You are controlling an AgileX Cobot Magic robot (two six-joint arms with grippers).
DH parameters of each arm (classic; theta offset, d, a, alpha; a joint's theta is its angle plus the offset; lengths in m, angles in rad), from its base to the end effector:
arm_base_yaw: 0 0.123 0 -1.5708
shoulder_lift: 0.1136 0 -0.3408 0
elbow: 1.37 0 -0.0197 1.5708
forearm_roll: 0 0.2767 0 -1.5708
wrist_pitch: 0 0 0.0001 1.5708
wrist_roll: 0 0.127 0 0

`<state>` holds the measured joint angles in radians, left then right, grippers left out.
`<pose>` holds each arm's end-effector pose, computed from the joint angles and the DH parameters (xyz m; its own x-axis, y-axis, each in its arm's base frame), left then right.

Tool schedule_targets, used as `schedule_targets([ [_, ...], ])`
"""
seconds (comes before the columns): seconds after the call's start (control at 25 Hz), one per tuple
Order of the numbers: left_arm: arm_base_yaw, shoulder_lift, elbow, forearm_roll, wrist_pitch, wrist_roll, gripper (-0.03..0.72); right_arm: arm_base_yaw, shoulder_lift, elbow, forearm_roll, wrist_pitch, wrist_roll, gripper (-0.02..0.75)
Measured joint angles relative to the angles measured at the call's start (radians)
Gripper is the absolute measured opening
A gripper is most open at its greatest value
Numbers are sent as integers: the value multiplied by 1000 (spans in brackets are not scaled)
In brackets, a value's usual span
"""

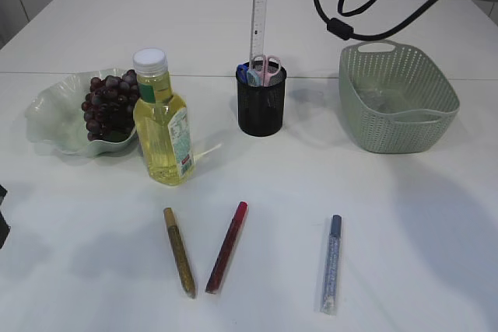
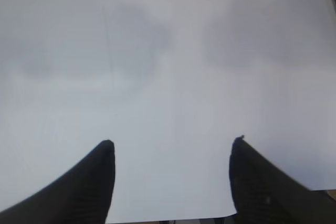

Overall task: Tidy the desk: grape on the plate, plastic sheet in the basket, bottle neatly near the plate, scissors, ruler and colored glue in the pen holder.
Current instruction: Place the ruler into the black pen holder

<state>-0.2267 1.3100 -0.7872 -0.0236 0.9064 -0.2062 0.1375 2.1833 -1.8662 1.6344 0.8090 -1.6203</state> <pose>0.2313 -0.0558 0.2375 -0.9761 0.0005 -0.2175 0.0155 0.9976 -0.0674 0.5687 0.1713 0.3197 -0.1950 0.0027 -0.9808 -0.7930 0.5880 0.1593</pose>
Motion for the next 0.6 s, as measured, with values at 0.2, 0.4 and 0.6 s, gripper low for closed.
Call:
schedule_targets([
  [0.2, 0, 0, 0, -19, 1, 0, 497, 0, 51, 0, 120, -24, -223, 300],
  [0.4, 0, 0, 0, -23, 0, 0, 497, 0, 51, 0, 134, -54, -293, 300],
  [0.6, 0, 0, 0, -23, -9, 0, 497, 0, 51, 0, 136, -62, -299, 300],
])
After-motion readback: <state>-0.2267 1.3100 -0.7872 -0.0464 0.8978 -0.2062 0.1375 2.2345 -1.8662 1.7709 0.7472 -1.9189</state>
